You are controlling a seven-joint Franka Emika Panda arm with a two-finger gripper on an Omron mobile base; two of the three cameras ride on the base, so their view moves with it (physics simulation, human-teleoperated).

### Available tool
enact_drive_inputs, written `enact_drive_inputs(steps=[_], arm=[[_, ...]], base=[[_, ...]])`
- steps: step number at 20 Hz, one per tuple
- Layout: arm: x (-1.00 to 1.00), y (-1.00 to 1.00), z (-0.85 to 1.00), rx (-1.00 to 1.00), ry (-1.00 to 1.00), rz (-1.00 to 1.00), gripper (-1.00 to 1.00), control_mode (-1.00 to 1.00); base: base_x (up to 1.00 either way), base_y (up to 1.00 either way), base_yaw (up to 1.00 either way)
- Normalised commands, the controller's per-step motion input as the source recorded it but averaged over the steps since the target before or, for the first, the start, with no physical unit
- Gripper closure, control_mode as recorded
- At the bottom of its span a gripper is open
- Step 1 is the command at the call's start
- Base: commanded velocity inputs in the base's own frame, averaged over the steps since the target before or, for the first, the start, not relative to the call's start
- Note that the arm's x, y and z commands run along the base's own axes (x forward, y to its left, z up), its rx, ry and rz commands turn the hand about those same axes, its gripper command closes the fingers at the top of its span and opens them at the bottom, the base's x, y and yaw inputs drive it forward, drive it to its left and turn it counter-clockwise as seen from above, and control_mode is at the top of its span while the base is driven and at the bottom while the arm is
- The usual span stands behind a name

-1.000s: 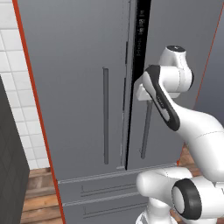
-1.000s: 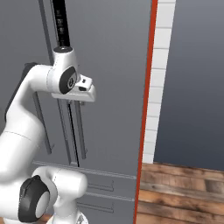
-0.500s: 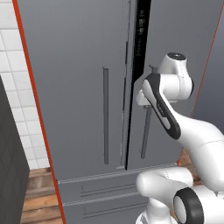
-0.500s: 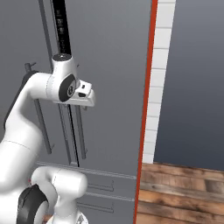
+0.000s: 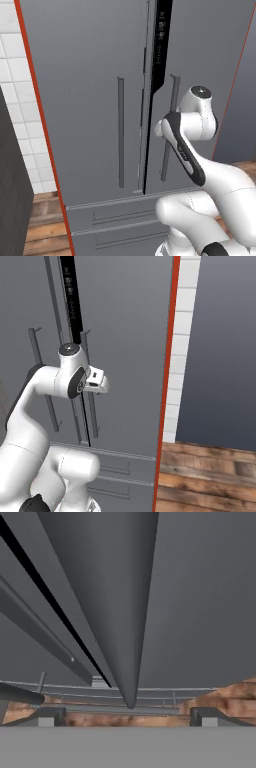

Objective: Retrieve the butter from the fridge and place it on a plate on the dining table. Then retrieve the butter knife by the fridge and place it near the plate.

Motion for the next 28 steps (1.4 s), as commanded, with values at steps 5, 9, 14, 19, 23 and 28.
enact_drive_inputs(steps=[5,9,14,19,23,28], arm=[[0.05,0.00,0.00,0.00,0.00,0.00,-1.00,-1.00],[0.00,0.05,0.00,0.00,0.00,-0.02,-1.00,-1.00],[0.00,0.11,0.00,0.00,0.00,-0.03,-1.00,-1.00],[0.00,0.04,0.00,0.00,0.00,0.00,-1.00,1.00],[0.00,0.00,0.00,0.00,0.00,0.00,-1.00,1.00],[0.00,0.00,0.00,0.00,0.00,0.00,-1.00,1.00]], base=[[0.00,0.00,0.00],[0.00,0.00,0.00],[0.00,0.00,0.00],[-0.01,0.01,0.00],[-0.18,0.13,0.00],[-0.23,0.17,0.00]])
